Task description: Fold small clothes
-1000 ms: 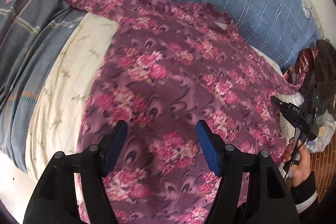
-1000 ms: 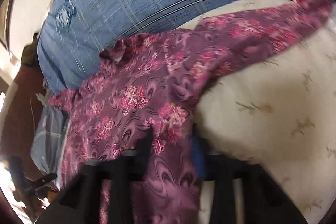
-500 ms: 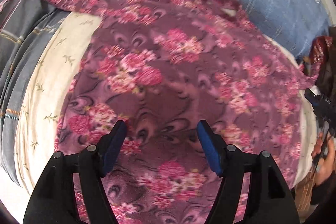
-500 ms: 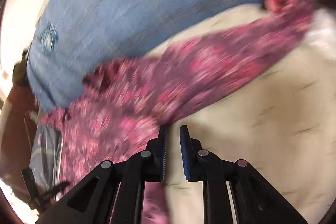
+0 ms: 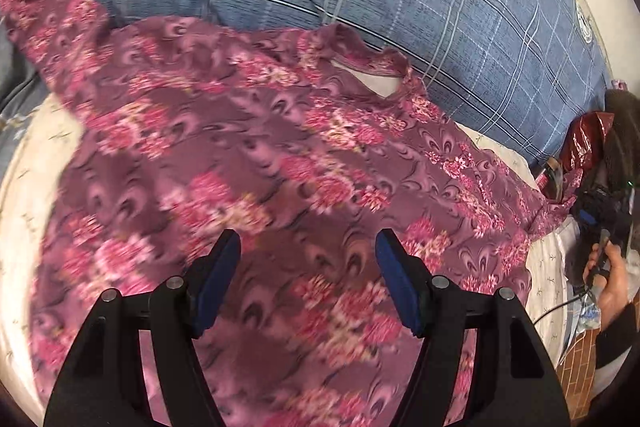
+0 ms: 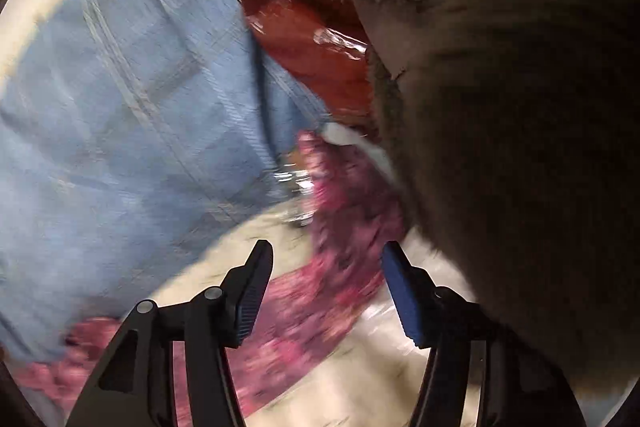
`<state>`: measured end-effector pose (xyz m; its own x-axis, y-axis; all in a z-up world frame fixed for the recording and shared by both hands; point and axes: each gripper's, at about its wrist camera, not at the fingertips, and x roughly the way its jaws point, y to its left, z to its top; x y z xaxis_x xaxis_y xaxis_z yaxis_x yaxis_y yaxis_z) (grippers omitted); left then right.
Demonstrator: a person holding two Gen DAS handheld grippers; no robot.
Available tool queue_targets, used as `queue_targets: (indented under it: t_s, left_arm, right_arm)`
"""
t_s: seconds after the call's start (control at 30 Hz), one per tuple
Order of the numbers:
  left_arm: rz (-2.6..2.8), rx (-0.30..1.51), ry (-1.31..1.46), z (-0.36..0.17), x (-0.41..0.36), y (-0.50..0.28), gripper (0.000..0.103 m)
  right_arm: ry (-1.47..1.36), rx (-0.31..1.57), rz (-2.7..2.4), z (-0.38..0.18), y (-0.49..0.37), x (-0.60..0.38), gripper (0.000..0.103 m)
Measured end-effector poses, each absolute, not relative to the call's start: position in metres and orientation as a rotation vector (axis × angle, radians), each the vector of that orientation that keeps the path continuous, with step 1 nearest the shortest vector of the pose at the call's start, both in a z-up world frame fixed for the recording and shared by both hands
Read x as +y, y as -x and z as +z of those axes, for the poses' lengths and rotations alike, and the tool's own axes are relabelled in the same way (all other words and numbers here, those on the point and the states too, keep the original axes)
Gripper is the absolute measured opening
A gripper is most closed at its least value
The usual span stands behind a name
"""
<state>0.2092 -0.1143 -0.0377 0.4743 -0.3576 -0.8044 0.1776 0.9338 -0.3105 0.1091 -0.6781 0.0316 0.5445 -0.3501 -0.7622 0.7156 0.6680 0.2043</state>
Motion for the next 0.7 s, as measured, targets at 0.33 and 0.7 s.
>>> queue_targets:
  t_s: [0.33,0.7]
  left_arm:
    - [-0.318,0.956,0.151,-0.054,-0.125,-0.219,0.069]
    - [-0.315,0.919,0.123,-0.052,-0.126,-0.216,0.069]
  right_arm:
    - [-0.664,0.555,-0.534,0.064,-0.091,-0.68,0.011]
    - [-0.557,0.678,-0.617,0.048,-0.083,-0.665,0.051]
